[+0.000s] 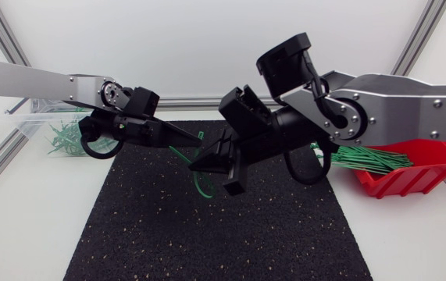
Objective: Take a green cable tie from the red box, thread the tail through the head to close it, then place it in the transparent bin on the left.
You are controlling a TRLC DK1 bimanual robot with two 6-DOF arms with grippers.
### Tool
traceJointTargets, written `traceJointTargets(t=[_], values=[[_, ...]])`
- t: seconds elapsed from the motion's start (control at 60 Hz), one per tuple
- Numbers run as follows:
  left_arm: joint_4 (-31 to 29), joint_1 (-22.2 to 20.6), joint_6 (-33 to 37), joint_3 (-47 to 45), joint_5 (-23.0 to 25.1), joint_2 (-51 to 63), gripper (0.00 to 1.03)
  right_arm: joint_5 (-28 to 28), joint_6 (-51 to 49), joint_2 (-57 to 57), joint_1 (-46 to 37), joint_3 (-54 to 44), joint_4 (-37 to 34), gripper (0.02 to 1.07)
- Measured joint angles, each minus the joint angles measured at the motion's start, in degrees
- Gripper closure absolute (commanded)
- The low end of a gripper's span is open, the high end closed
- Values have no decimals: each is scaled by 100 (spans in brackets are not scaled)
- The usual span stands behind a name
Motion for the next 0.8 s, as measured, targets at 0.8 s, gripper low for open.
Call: traceJointTargets(t=[0.8], values=[[31, 2, 1377, -533, 210, -424, 100, -264, 813, -140, 79, 579, -1292, 102]])
